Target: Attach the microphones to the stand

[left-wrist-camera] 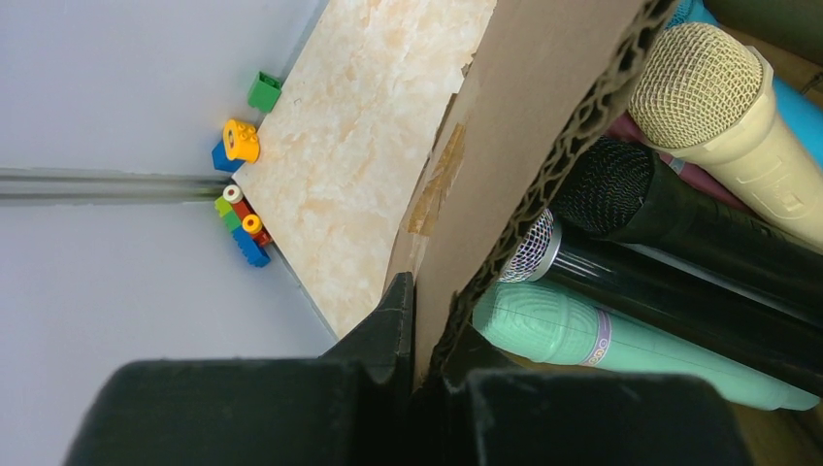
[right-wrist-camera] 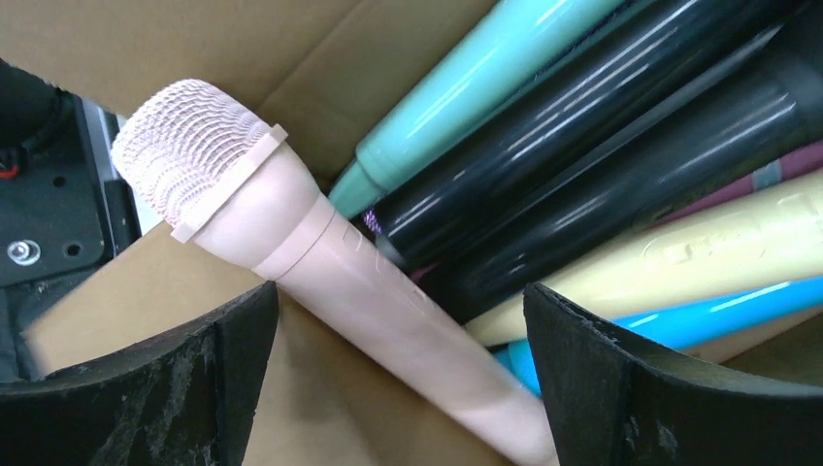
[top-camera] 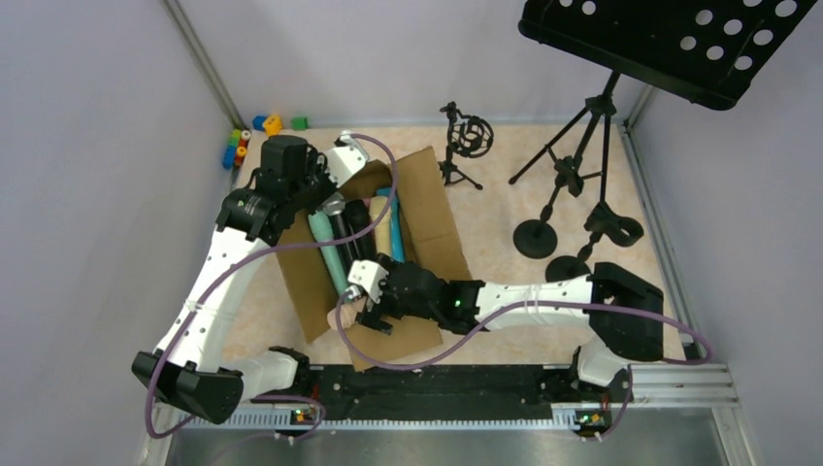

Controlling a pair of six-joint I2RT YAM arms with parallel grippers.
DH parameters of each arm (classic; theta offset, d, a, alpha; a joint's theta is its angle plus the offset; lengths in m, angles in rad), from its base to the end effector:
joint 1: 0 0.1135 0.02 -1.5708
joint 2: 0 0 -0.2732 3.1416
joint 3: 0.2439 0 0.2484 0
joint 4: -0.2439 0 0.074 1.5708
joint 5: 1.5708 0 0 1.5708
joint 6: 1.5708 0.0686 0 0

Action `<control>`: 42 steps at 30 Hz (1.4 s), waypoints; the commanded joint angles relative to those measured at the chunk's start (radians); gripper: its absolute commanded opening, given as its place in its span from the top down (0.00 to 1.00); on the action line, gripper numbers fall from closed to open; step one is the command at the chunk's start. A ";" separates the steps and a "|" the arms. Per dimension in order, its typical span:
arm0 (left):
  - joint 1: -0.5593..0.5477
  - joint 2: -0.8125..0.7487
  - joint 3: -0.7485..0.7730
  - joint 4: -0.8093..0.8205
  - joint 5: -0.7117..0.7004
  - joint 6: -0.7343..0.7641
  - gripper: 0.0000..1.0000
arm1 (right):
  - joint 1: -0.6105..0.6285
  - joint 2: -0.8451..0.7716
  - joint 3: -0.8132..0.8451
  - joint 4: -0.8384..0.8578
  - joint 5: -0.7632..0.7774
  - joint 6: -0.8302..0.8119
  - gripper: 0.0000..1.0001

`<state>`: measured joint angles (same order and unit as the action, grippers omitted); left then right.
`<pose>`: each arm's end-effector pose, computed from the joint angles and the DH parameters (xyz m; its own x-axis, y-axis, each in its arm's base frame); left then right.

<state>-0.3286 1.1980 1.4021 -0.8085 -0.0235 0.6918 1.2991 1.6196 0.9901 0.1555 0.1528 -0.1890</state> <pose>0.2482 -0.0829 0.3945 -0.2201 0.7488 -0.6252 0.5775 0.6165 0.5352 0.1146 0.3726 0.2282 0.0517 -0.5062 -0.8609 -0.9225 0.3061 -0.2354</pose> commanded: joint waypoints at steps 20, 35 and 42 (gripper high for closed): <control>-0.020 -0.031 0.023 0.001 0.046 -0.036 1.00 | -0.055 0.157 0.146 0.018 -0.224 0.009 0.16; -0.027 -0.041 0.019 -0.014 0.033 -0.019 1.00 | -0.055 0.049 0.116 0.173 -0.243 0.066 0.72; -0.026 -0.050 -0.004 -0.005 -0.014 0.001 1.00 | -0.051 -0.092 0.047 0.220 -0.186 0.090 0.90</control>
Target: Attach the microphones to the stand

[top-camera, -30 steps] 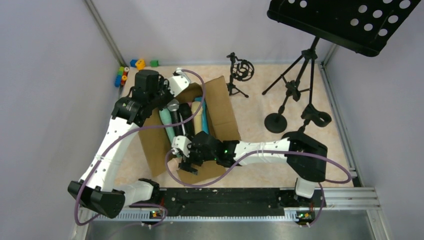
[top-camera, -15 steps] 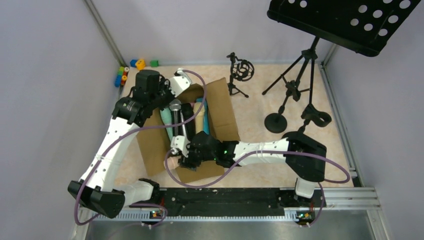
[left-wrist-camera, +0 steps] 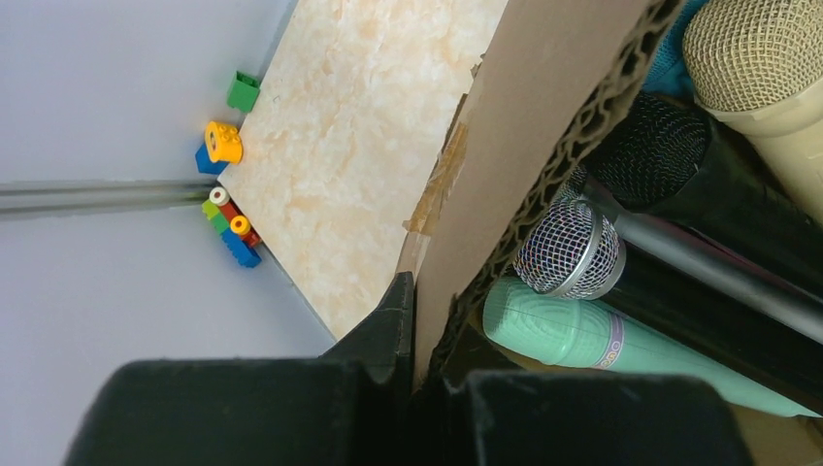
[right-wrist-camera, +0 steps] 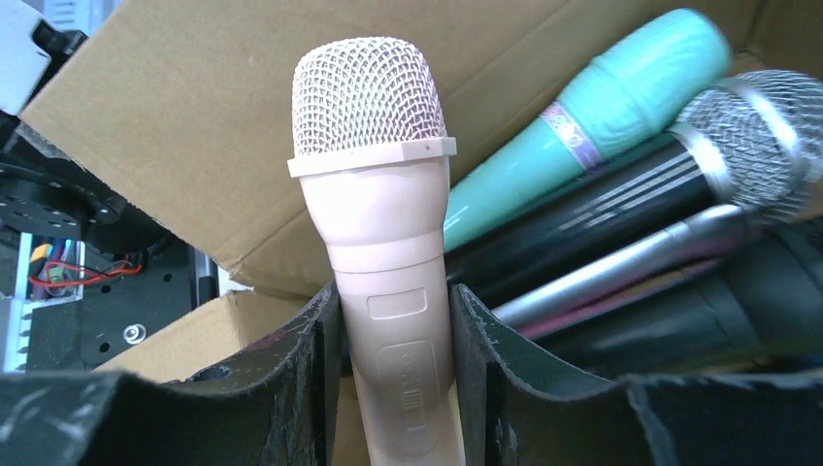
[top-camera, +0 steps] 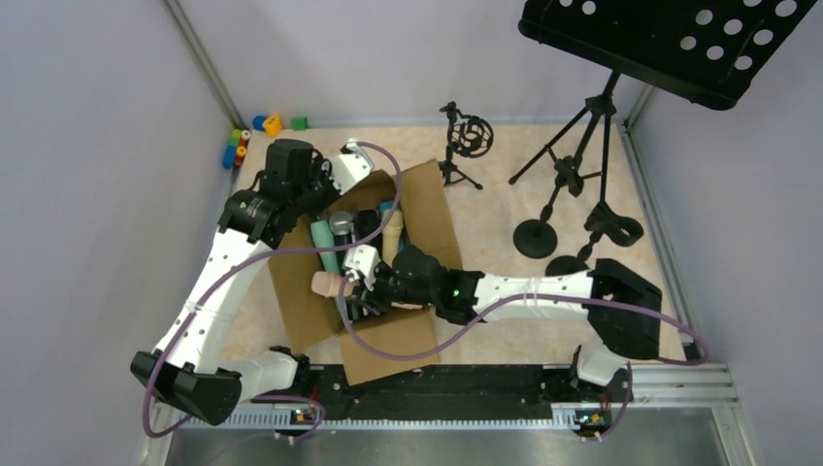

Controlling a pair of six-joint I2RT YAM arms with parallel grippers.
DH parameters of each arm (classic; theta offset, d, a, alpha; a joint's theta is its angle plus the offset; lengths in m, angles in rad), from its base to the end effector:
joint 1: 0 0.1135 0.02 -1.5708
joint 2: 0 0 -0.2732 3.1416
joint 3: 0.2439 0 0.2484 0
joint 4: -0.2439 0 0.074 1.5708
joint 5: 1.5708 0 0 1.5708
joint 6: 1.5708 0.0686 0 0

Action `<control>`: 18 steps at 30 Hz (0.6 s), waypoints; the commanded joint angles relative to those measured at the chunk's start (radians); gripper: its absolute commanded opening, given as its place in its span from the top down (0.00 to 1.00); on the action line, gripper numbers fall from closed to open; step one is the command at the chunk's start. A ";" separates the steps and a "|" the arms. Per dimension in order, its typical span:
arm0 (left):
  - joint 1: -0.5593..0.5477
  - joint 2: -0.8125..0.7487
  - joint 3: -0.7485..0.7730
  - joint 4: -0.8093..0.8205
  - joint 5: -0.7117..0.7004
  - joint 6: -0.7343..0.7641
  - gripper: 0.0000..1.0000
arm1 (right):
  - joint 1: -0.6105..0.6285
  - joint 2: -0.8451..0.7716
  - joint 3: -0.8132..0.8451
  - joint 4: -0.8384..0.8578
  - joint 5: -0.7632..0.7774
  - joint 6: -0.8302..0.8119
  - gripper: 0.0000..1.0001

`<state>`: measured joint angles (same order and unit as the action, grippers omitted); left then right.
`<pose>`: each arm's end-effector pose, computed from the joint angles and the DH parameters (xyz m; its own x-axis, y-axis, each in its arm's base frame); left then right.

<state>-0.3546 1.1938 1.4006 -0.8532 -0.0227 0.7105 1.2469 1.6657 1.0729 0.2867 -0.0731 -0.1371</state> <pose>0.2414 -0.0877 0.3898 -0.2128 0.7741 -0.5962 0.6187 0.5791 0.5310 0.1274 0.3951 0.2576 0.0372 -0.3173 -0.9476 -0.9717 0.2100 -0.1085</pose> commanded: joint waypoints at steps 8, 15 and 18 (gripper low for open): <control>-0.001 -0.033 -0.021 0.074 -0.080 -0.009 1.00 | 0.028 -0.412 -0.128 0.054 0.206 0.087 1.00; 0.001 -0.054 -0.077 0.113 -0.107 0.039 1.00 | 0.032 -0.673 -0.185 -0.140 0.455 0.216 1.00; 0.002 -0.059 -0.085 0.115 -0.108 0.055 1.00 | 0.031 -0.725 -0.211 -0.276 0.622 0.306 1.00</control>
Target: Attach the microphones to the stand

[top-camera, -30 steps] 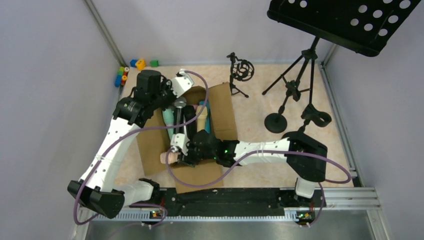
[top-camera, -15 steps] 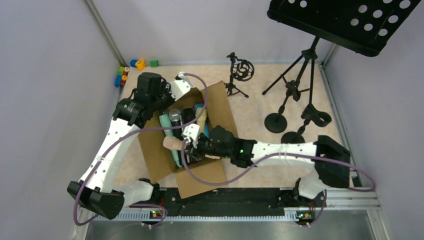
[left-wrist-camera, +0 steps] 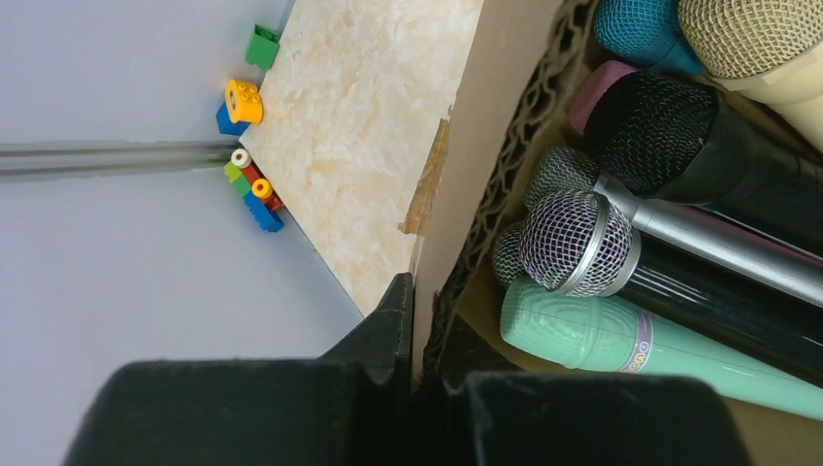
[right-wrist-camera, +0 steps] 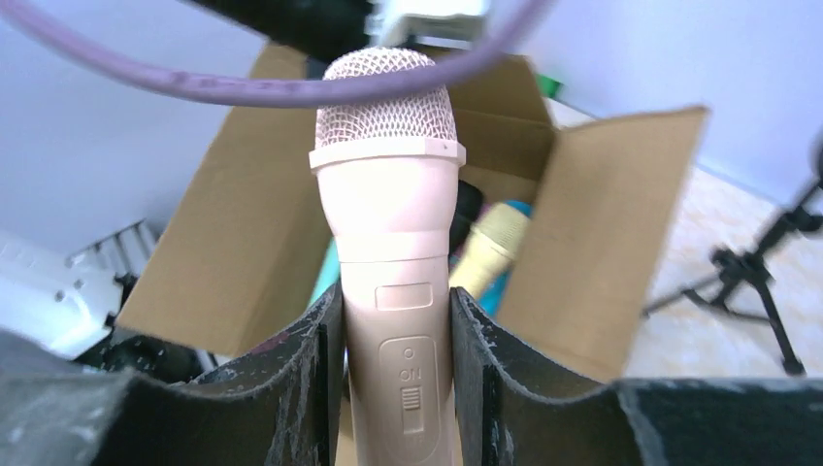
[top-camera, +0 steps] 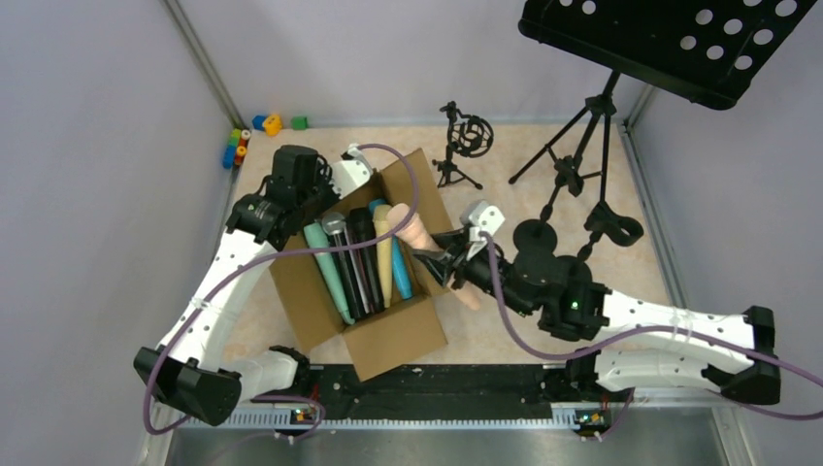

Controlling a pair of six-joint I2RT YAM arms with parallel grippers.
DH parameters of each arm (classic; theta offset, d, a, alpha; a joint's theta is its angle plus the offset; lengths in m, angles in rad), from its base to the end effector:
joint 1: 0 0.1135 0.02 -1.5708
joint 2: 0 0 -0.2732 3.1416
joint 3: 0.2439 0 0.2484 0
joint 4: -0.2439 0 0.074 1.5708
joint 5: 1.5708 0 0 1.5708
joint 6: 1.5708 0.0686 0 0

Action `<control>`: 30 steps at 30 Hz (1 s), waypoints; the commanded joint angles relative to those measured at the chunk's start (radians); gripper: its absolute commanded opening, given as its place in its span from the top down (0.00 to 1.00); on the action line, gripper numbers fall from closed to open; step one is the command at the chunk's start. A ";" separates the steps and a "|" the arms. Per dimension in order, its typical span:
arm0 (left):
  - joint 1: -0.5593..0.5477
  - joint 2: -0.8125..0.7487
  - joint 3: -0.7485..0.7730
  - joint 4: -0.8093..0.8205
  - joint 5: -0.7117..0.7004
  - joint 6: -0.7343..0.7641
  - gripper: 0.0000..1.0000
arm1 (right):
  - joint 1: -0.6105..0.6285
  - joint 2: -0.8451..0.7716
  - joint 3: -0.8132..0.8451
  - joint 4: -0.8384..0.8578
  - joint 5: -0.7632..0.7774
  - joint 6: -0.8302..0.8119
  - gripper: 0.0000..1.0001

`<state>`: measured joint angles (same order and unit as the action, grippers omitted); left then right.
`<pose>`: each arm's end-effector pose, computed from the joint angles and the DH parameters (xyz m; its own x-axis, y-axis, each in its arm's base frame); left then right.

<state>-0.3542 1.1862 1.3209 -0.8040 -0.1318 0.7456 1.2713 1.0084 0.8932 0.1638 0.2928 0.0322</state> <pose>0.2467 -0.0816 0.3705 -0.2598 0.8131 -0.5209 0.5764 0.5634 0.5920 0.0957 0.2428 0.3833 -0.0124 0.0644 -0.9978 -0.8298 0.5562 0.0462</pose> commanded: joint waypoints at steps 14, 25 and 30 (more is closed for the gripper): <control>-0.001 -0.066 0.008 0.033 0.034 0.031 1.00 | -0.214 0.092 -0.221 -0.374 0.270 0.657 1.00; -0.001 -0.079 0.005 0.017 0.045 0.027 1.00 | -0.247 0.228 -0.274 -0.388 0.363 0.784 1.00; 0.000 -0.077 0.004 0.013 0.054 0.028 1.00 | -0.294 0.260 -0.293 -0.437 0.351 0.805 1.00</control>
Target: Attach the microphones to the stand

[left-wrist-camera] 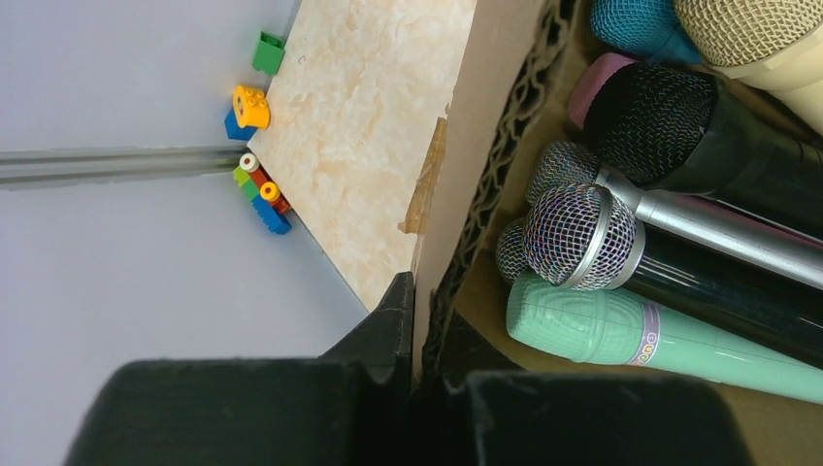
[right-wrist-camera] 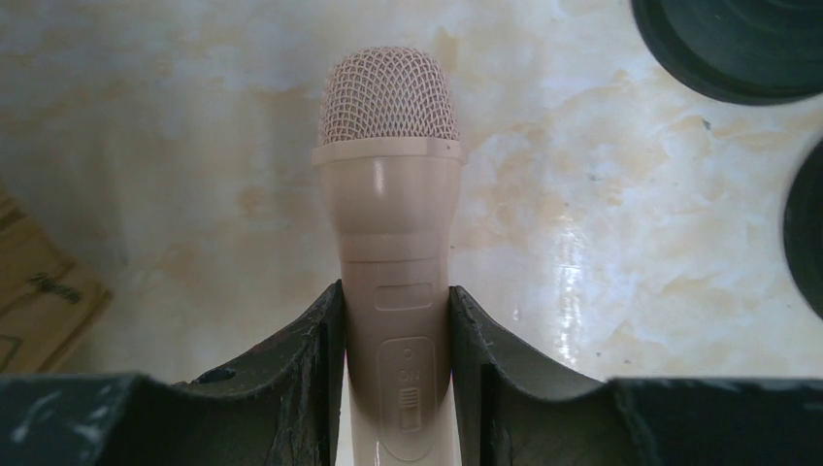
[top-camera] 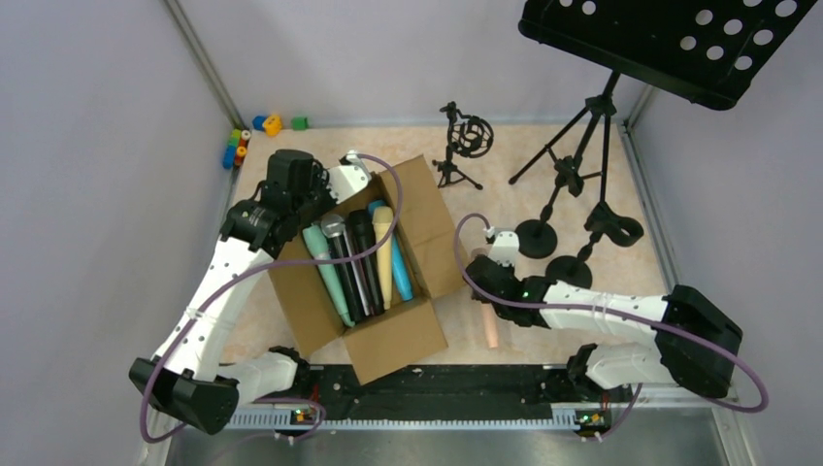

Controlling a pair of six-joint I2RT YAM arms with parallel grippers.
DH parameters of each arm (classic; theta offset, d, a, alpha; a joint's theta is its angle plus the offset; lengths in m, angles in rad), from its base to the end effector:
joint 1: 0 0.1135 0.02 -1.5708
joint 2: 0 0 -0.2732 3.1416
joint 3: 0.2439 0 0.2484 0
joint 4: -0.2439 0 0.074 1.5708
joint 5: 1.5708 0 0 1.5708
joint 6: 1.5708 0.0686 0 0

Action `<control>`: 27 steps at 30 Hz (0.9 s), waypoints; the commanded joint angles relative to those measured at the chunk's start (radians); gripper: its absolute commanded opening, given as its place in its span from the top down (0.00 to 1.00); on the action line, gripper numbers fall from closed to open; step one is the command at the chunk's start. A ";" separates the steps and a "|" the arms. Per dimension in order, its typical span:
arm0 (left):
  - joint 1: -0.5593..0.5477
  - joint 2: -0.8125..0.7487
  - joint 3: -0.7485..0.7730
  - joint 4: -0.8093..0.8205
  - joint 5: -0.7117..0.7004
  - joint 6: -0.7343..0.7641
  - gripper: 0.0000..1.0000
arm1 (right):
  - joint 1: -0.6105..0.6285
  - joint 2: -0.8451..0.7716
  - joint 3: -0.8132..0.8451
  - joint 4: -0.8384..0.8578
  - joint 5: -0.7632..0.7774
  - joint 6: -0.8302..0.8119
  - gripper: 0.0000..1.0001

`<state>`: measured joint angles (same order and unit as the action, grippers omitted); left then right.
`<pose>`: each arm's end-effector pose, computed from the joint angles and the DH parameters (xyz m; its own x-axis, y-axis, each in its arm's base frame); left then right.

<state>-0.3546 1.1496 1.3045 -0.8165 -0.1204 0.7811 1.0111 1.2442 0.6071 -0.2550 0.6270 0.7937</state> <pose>0.2367 -0.0788 0.3720 -0.2290 0.8301 -0.5084 0.5873 0.5343 0.6079 0.1632 0.1847 0.1762 -0.6396 0.0665 -0.7658 -0.0494 0.9906 0.1273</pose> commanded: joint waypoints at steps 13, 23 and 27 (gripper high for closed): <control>-0.001 -0.040 0.032 0.013 0.050 -0.013 1.00 | -0.114 0.090 -0.023 -0.008 -0.035 0.035 0.75; -0.001 -0.048 0.023 0.008 0.042 -0.010 1.00 | -0.124 -0.073 -0.013 -0.040 -0.060 -0.005 0.26; -0.001 -0.048 0.024 0.009 0.038 -0.010 1.00 | -0.124 -0.178 0.063 -0.077 -0.072 -0.072 0.24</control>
<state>-0.3546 1.1469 1.3045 -0.8177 -0.1097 0.7811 0.8948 1.1687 0.5739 -0.3088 0.5663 0.7891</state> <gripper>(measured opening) 0.044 0.757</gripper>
